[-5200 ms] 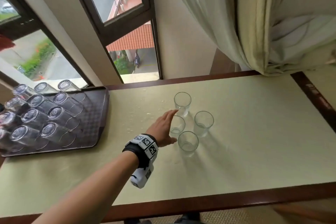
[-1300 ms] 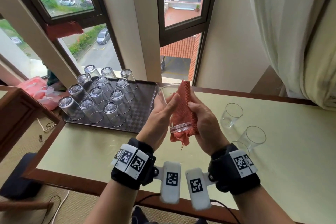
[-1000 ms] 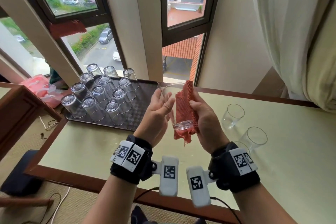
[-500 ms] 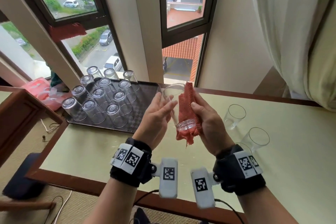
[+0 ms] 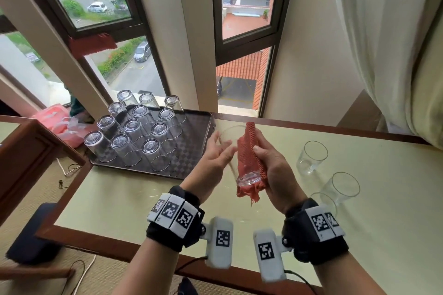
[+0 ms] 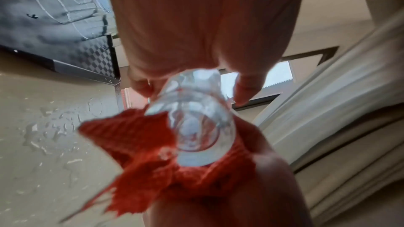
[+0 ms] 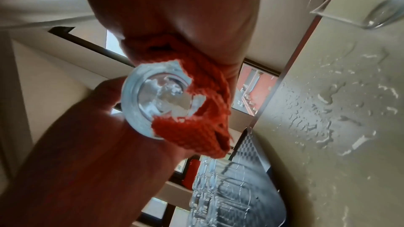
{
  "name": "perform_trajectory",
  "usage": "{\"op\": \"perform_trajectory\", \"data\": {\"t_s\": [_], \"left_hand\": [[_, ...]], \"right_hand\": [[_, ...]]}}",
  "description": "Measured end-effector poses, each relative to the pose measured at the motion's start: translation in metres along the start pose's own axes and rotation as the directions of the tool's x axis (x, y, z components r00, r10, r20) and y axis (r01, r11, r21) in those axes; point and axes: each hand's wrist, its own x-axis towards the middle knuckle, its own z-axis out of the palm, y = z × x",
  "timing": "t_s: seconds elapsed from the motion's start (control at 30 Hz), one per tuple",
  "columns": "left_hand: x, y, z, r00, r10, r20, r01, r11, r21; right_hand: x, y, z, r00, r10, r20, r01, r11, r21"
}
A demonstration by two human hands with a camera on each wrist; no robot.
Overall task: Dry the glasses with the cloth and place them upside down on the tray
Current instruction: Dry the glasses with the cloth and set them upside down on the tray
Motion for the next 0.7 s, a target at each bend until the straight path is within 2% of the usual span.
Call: {"op": "perform_trajectory", "data": {"t_s": [0.07, 0.13, 0.23, 0.33, 0.37, 0.43, 0.5, 0.53, 0.6, 0.7], "left_hand": [[0.002, -0.002, 0.003, 1.0, -0.009, -0.017, 0.008, 1.0, -0.015], [0.004, -0.006, 0.005, 0.999, 0.024, -0.049, -0.027, 0.998, -0.059], [0.005, -0.008, 0.008, 0.996, 0.046, -0.076, -0.06, 0.978, -0.2], [0.0, -0.004, 0.006, 0.998, 0.065, -0.004, -0.065, 0.973, -0.224], [0.0, -0.003, 0.006, 0.997, 0.074, -0.022, -0.077, 0.972, -0.222], [0.0, 0.0, 0.004, 0.994, 0.05, -0.102, -0.075, 0.963, -0.259], [0.003, 0.001, 0.004, 0.995, 0.062, -0.078, -0.08, 0.961, -0.263], [0.003, 0.001, 0.006, 0.997, 0.071, -0.037, -0.078, 0.966, -0.247], [0.003, 0.0, 0.009, 0.998, 0.059, 0.005, -0.057, 0.978, -0.203], [-0.001, 0.0, 0.01, 0.997, 0.069, 0.043, -0.059, 0.98, -0.19]], "right_hand": [[0.0, 0.004, 0.003, 1.0, -0.023, 0.019, 0.024, 0.997, -0.067], [-0.001, 0.003, 0.006, 0.998, -0.017, 0.058, 0.019, 0.999, -0.031], [-0.002, -0.006, 0.008, 0.993, 0.038, 0.112, -0.059, 0.98, 0.189], [-0.001, -0.012, 0.005, 0.992, 0.051, 0.116, -0.085, 0.946, 0.313], [0.0, -0.013, 0.005, 0.995, 0.038, 0.093, -0.063, 0.957, 0.284], [0.001, -0.013, 0.004, 0.999, -0.019, 0.044, 0.015, 0.996, 0.091], [0.0, -0.01, 0.005, 0.996, -0.077, 0.039, 0.08, 0.994, -0.075], [-0.001, -0.008, 0.006, 0.995, -0.091, 0.047, 0.095, 0.99, -0.1], [-0.003, -0.007, 0.007, 0.995, -0.075, 0.064, 0.078, 0.996, -0.042], [-0.006, -0.015, 0.005, 0.991, 0.012, 0.135, -0.041, 0.975, 0.218]]}}
